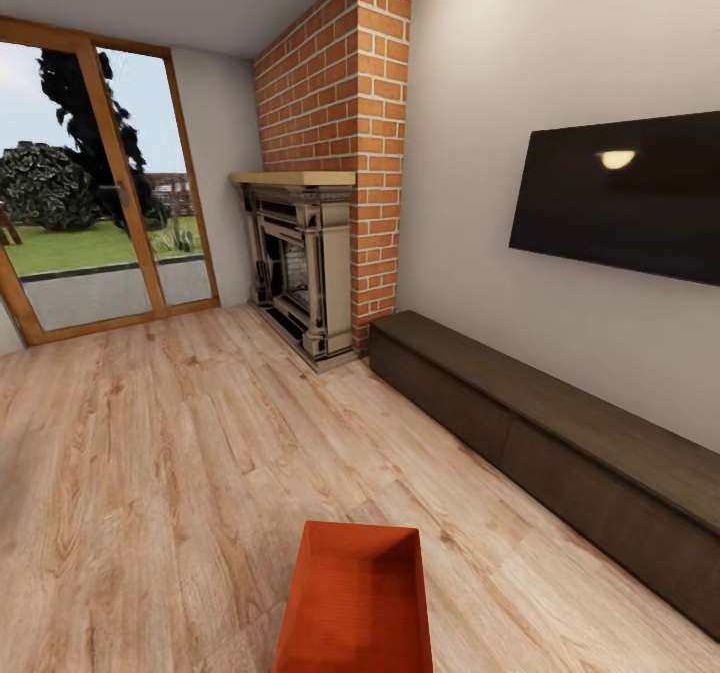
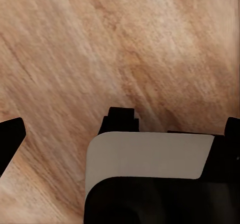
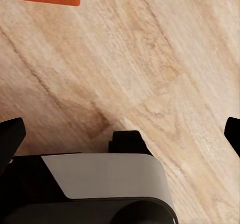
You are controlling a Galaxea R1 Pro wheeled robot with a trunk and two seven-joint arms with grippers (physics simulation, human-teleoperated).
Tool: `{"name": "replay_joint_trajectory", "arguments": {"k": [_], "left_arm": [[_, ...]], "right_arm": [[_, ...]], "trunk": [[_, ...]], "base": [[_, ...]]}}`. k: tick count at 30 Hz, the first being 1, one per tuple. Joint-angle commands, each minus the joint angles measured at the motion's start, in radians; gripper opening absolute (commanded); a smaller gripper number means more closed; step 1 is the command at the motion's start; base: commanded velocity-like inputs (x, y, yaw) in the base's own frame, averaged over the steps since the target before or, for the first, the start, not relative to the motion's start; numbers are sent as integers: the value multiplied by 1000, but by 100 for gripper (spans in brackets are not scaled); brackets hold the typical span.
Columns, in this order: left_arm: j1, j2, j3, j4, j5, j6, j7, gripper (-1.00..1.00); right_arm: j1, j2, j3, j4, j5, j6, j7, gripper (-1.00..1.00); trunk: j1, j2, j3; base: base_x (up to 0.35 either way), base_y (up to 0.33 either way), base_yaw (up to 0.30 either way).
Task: Move the two storage containers from the living room to the garage. In the garage, place one container on the floor and stack the other container on top of it (either order is fine).
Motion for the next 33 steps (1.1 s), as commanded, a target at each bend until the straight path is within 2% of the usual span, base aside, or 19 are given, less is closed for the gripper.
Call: {"name": "replay_joint_trajectory", "arguments": {"k": [1,14,33], "left_arm": [[-1,-2,-1,-1,6,2,3,100],[-1,-4,-1,-1,5,-3,1,100],[-1,-2,-1,0,5,-10,-1,100]], "right_arm": [[-1,1,8,3,-10,-3,-2,100],[-1,1,8,3,-11,-1,-1,100],[-1,1,8,3,-11,-4,-1,100]], "trunk": [[0,0,-1],[0,0,-2],[0,0,-31]], "base": [[0,0,0],[0,0,0],[0,0,0]]}}
